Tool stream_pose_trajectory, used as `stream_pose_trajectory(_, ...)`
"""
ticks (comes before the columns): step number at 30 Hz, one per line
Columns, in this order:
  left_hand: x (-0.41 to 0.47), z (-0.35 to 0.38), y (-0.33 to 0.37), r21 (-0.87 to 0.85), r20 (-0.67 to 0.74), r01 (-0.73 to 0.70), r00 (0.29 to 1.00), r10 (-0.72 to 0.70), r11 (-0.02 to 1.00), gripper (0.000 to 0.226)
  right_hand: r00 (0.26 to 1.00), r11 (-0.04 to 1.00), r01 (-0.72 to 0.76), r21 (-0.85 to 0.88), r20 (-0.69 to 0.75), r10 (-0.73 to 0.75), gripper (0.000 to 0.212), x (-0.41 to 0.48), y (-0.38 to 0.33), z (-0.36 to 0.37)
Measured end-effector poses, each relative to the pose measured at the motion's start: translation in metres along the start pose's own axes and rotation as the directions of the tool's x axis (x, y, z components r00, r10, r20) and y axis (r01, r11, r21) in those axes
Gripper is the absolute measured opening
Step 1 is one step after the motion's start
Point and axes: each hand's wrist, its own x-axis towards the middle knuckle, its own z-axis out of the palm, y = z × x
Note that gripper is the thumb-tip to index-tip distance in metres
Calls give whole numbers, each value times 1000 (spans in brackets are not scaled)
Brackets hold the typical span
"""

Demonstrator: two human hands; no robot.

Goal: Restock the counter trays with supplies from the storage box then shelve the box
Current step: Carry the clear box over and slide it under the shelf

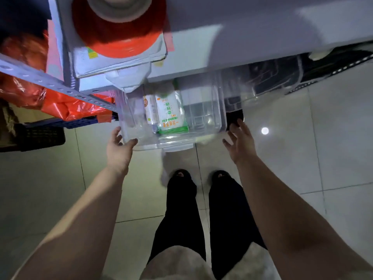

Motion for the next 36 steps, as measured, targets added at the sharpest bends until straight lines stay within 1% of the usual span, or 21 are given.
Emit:
stream_pose_trajectory(2,-23,13,11,190,-47,-90,994,100,978,64,1000,996,-13,86,-10,14,38,-12,-11,-26)
stream_pose_trajectory(3,-36,23,18,229,-36,-128,990,140,965,63,1000,991,-22,130,-7,23,31,-16,-18,-39)
stream_pose_trajectory(5,-62,50,36,235,19,-191,981,192,953,59,999,974,-43,222,7,42,20,-19,-32,-62)
stream_pose_trajectory(8,-99,105,69,140,96,-251,966,239,958,48,994,922,-103,372,19,104,16,-10,-55,-92)
stream_pose_trajectory(10,-121,146,92,66,141,-218,968,207,974,39,982,859,-186,478,70,173,20,1,-67,-110)
stream_pose_trajectory(12,-143,185,113,7,225,-159,962,154,987,31,962,785,-273,556,145,231,25,15,-77,-125)
stream_pose_trajectory(15,-164,241,135,-68,390,-105,913,123,992,28,929,691,-370,621,272,253,37,40,-86,-142)
stream_pose_trajectory(17,-169,277,144,-60,469,-80,878,99,995,33,907,624,-419,660,326,265,37,59,-89,-148)
stream_pose_trajectory(20,-168,326,154,-38,522,-5,853,24,999,46,853,525,-521,673,419,309,22,87,-88,-149)
stream_pose_trajectory(22,-160,352,161,-25,511,8,859,6,1000,56,815,463,-579,671,475,332,26,106,-82,-149)
stream_pose_trajectory(24,-151,376,166,7,538,32,843,-31,999,64,792,415,-610,675,504,344,37,128,-74,-147)
stream_pose_trajectory(26,-142,398,166,88,581,28,810,-74,996,55,770,402,-637,658,527,359,47,150,-65,-143)
stream_pose_trajectory(28,-133,414,163,175,592,-31,802,-80,984,48,749,394,-663,637,559,357,54,171,-52,-136)
stream_pose_trajectory(30,-125,425,157,179,570,-33,818,-76,983,34,737,423,-675,604,575,356,60,191,-38,-128)
stream_pose_trajectory(32,-113,430,153,137,583,-1,809,-80,991,19,721,458,-690,560,582,376,63,211,-28,-114)
stream_pose_trajectory(33,-108,434,152,136,597,1,798,-83,991,19,711,454,-701,550,588,385,63,222,-24,-107)
stream_pose_trajectory(34,-105,437,153,159,608,-13,789,-88,987,23,701,439,-712,548,597,390,62,233,-22,-99)
stream_pose_trajectory(36,-98,444,153,244,599,-72,795,-92,967,36,688,417,-725,549,612,391,55,256,-20,-83)
